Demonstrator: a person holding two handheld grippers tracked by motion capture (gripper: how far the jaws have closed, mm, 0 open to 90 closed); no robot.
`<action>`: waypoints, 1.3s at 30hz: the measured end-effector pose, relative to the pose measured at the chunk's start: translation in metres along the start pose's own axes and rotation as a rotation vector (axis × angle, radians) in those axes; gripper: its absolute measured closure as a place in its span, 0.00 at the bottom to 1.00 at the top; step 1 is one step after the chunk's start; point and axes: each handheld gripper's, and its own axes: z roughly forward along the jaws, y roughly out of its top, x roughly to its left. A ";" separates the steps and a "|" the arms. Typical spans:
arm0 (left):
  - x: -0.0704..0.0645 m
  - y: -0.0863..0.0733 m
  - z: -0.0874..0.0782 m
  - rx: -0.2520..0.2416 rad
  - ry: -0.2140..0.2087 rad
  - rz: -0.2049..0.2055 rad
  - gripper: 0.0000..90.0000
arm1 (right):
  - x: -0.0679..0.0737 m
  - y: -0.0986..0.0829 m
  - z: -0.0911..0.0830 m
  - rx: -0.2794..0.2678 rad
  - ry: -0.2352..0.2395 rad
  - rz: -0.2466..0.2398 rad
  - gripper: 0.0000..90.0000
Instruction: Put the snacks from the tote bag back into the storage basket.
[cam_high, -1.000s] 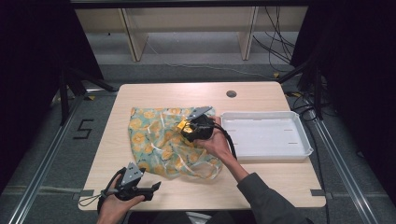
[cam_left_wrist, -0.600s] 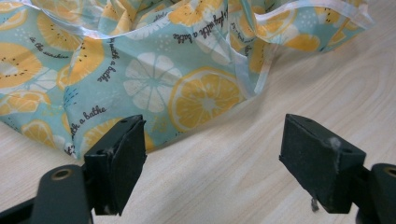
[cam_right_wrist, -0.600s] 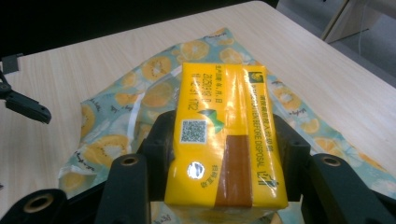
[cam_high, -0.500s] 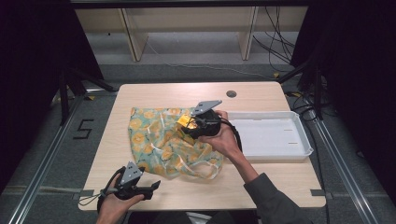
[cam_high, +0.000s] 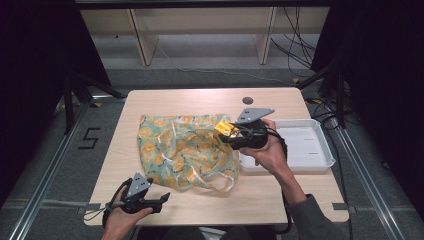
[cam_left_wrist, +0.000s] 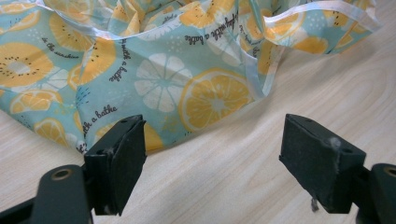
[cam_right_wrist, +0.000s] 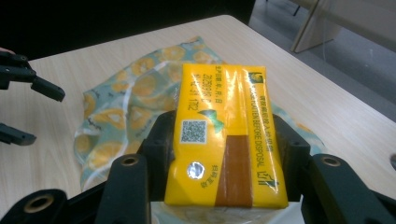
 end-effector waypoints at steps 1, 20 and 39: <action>-0.001 0.000 0.002 -0.020 -0.004 -0.021 0.24 | -0.002 -0.004 -0.004 -0.003 -0.011 0.009 0.58; 0.002 0.001 0.001 -0.006 -0.007 0.035 0.24 | -0.042 -0.060 -0.030 0.093 -0.118 0.093 0.58; 0.000 0.002 0.001 -0.006 -0.011 0.028 0.23 | -0.057 -0.083 -0.015 0.152 -0.045 0.067 0.58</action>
